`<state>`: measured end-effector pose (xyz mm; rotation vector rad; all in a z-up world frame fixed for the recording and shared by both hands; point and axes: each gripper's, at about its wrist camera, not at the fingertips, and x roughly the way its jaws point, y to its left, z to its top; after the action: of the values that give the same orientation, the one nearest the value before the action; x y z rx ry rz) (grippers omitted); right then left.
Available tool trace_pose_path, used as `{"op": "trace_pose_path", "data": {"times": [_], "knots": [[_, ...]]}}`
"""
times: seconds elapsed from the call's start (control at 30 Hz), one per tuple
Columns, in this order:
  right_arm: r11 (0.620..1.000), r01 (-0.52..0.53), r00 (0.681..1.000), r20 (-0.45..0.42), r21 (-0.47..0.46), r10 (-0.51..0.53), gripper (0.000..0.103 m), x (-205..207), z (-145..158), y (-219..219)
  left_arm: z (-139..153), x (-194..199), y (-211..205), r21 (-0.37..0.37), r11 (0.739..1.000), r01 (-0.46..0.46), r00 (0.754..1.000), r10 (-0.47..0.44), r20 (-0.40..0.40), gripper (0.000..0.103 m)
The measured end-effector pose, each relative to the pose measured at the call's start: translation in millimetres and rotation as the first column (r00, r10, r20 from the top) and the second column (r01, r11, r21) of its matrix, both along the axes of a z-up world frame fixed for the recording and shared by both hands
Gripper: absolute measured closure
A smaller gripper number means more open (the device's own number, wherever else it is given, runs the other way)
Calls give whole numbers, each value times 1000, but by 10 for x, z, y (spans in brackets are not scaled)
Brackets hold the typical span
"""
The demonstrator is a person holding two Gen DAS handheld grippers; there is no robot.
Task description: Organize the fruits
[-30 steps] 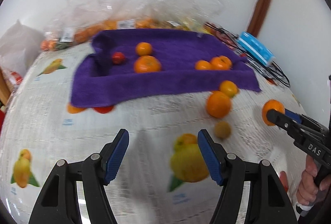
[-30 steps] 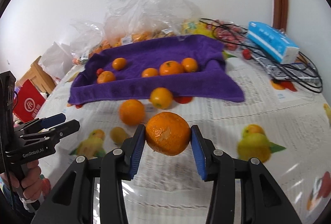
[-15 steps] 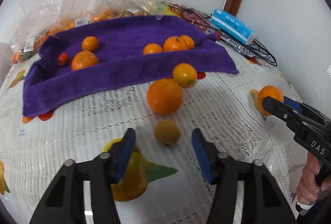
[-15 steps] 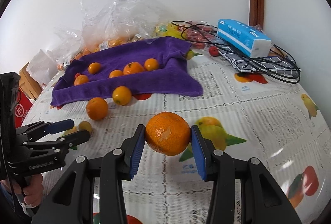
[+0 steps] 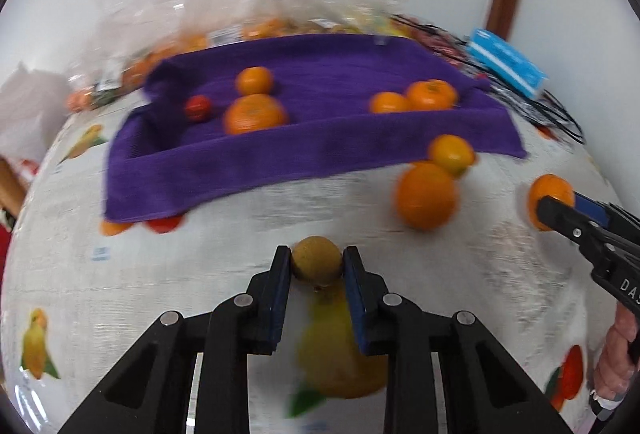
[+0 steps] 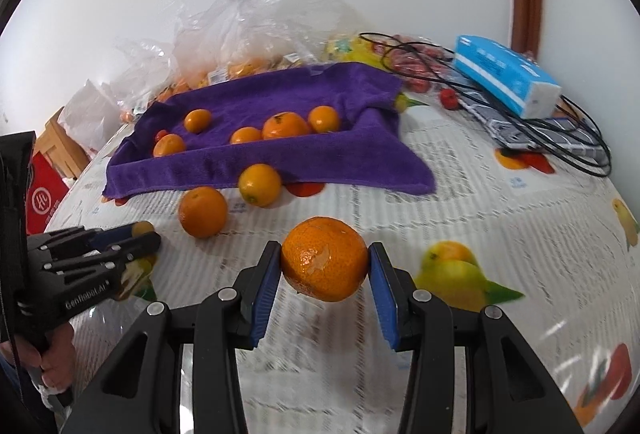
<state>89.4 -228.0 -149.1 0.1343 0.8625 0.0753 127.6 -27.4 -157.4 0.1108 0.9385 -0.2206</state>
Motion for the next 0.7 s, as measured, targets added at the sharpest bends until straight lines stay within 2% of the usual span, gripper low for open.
{"op": "trace_pose_path", "data": {"times": [0.2,0.43,0.57,0.7], "knots": [[999,-39,999,-28,2,39,59,161,-108,200,-10,11,252,-8,998,-69,997,69,18,77],[999,-41,998,-41,-12,41,59,182,-140,240,-21,21,227,21,997,-74,997,73,26,77],[999,-32,995,-91,21,34,59,246,-219,184,-18,20,237,1,997,-76,997,76,21,77],[999,-30,996,-87,16,31,59,244,-221,187,-24,23,244,6,997,-75,997,75,22,77]]}}
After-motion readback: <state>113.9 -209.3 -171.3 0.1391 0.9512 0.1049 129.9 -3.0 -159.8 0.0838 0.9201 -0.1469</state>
